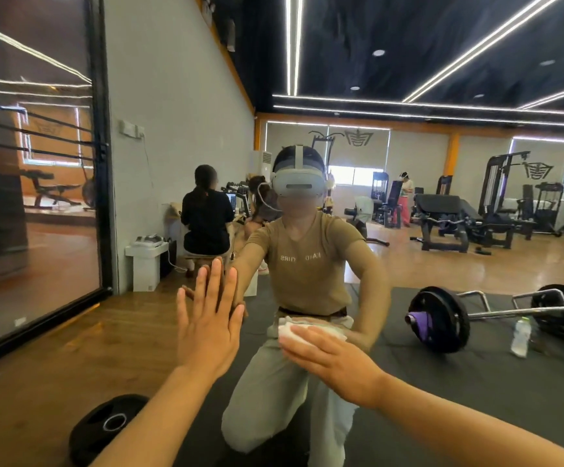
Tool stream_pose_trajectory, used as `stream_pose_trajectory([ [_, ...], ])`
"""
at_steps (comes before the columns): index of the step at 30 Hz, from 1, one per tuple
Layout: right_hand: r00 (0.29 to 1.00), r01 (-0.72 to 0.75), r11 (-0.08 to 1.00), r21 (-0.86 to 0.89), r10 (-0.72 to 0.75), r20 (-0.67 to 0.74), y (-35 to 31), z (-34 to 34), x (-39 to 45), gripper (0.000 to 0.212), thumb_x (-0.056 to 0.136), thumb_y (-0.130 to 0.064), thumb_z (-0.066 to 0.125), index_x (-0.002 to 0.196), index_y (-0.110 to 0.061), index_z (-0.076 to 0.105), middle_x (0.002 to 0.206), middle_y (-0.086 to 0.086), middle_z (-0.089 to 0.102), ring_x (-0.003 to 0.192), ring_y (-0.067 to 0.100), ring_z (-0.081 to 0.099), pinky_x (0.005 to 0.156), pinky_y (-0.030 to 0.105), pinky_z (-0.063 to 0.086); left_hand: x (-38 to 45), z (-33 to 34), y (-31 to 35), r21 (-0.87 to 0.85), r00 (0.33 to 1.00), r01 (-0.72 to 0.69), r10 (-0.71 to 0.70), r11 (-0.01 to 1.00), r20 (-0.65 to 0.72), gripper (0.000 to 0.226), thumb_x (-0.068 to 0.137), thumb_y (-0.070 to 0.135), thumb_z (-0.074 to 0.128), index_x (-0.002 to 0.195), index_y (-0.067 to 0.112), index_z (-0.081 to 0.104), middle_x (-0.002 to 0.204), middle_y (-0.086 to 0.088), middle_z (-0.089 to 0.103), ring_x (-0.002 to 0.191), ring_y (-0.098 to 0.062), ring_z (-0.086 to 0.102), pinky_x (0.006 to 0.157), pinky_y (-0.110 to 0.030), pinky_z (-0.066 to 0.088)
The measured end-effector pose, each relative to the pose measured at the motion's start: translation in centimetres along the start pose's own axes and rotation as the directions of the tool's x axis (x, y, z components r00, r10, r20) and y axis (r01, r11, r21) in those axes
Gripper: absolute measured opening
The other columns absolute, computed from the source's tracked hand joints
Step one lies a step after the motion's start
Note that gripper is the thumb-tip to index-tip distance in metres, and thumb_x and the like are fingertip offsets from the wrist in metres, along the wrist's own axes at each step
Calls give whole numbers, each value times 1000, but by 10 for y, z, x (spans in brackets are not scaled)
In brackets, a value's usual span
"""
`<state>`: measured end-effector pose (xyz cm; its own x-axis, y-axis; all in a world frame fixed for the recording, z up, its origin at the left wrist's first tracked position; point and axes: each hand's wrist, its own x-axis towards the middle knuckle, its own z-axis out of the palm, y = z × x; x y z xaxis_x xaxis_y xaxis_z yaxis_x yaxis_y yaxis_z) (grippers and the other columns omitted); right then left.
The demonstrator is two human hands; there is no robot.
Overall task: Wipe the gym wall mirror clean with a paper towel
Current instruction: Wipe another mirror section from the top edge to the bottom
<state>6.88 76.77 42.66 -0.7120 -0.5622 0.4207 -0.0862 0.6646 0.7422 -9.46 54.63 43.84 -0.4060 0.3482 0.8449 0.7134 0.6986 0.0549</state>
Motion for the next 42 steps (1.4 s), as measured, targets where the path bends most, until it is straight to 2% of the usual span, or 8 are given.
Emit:
stream_pose_trajectory([
  [7,998,60,998,-5,-60,-22,26,-22,10,89,85,-1,65,159,-13,17,163,3,28,150,26,24,120,38,27,2,-8,1,-23,999,26,-25,999,45,68,101,47,22,161,20,3,169,-5,-2,154,-22,2,119,-55,11],
  [11,980,-100,992,78,111,-164,62,-51,52,49,107,-2,23,154,-8,33,158,11,36,149,30,27,121,42,28,-2,-17,-6,-15,997,-20,21,1000,76,68,101,48,23,161,23,4,169,-3,-2,155,-20,0,119,-53,19],
  [16,788,-428,873,233,487,-377,134,-107,146,60,95,2,56,152,-5,37,159,15,33,148,36,26,115,54,36,0,-26,-29,21,996,-87,86,996,16,65,101,43,30,160,21,17,169,-4,5,155,-21,7,121,-45,8],
  [19,671,-517,783,346,622,-403,148,-121,180,57,100,-7,50,154,-9,33,163,10,26,152,29,16,120,47,28,16,-29,-41,-17,999,-11,10,1000,-37,66,101,42,30,161,20,13,168,-8,6,155,-24,4,122,-42,-1],
  [28,902,-188,978,91,209,-378,16,-16,114,57,93,0,55,148,-5,42,158,12,34,151,31,18,124,43,19,24,-22,-49,-67,999,-2,-1,998,-40,62,106,44,14,161,20,2,169,-8,-4,155,-26,-2,121,-48,2],
  [33,979,152,974,-170,-172,-107,-36,19,64,50,100,-7,35,150,-14,33,161,4,25,152,31,7,125,43,2,24,-22,-53,-44,999,-16,14,999,-41,65,104,44,21,161,20,5,169,-7,-1,155,-25,1,121,-48,5],
  [38,977,140,987,76,-125,-175,4,-14,84,42,110,-12,27,150,-12,42,159,4,36,151,22,24,120,33,29,24,-22,-56,-13,999,-27,26,1000,-26,65,104,44,23,161,19,5,169,-7,-3,155,-25,-1,122,-46,0],
  [42,931,-120,979,163,168,-323,86,-65,132,41,109,-8,31,146,-4,47,157,13,37,149,27,28,123,32,23,24,-24,-56,2,999,-23,23,1000,-26,64,104,45,23,161,19,9,169,-7,0,155,-24,0,123,-43,-3],
])
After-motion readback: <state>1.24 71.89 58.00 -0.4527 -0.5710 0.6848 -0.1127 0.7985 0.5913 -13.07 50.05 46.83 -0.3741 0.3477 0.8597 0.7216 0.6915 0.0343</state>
